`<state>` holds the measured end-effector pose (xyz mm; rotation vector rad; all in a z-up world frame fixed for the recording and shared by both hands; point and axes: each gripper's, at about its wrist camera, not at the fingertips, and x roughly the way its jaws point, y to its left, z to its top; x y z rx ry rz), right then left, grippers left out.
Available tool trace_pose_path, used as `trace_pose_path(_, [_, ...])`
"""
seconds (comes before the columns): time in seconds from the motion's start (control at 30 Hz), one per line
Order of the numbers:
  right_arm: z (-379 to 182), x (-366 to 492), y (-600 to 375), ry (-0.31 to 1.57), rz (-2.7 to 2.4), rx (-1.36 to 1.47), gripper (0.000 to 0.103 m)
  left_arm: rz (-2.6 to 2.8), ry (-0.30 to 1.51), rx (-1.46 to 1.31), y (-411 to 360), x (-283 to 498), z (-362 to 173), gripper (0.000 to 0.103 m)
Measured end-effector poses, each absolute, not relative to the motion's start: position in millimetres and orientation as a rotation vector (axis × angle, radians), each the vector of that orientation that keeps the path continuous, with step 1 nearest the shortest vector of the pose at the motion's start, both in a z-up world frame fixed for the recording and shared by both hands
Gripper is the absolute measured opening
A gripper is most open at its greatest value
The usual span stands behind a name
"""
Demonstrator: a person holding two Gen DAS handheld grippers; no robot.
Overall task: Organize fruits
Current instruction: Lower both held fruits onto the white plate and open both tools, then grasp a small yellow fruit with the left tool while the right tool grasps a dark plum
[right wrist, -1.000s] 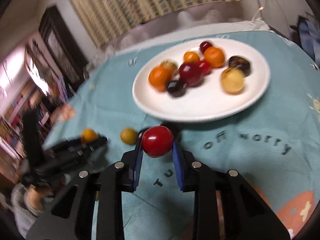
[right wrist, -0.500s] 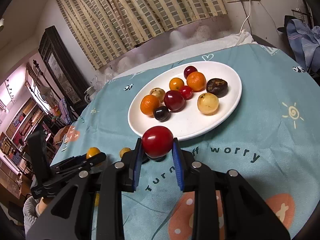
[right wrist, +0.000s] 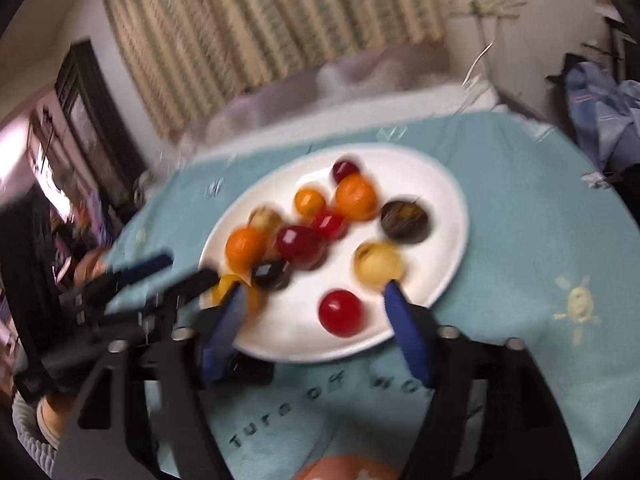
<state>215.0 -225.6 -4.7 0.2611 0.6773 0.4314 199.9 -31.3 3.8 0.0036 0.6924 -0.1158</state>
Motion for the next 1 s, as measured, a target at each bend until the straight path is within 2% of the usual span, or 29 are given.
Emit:
trace_pose_path(0.07, [-0.4,211.8,-237.7,0.669,0.442,0.325,0.074,-0.101,0.675,-0.004,-23.6,188.7,6.8,0.087])
trace_pose_path(0.17, [-2.2,200.3,-255.1,0.685,0.452,0.426,0.074,-0.085,0.670,-0.024,-6.0,167.5,8.0,0.089])
trace_pose_path(0.3, [-17.2,182.1,-257.1,0.742,0.434,0.467,0.086,-0.037,0.695,-0.019,15.6,134.2,-8.8,0.093])
trace_pose_path(0.5, [-23.5,163.6,-238.3,0.774,0.433,0.392,0.092,-0.030,0.743,0.027,15.4,127.1,-24.7,0.093])
trace_pose_path(0.8, [-26.2,166.2,-235.4,0.777,0.421,0.366,0.092,-0.066,0.812,0.167,-13.1,150.3,-40.3,0.093])
trace_pose_path(1.0, [-26.9,166.4,-231.0,0.778,0.426,0.340,0.092,-0.017,0.848,0.110,4.7,160.4,-43.7,0.095])
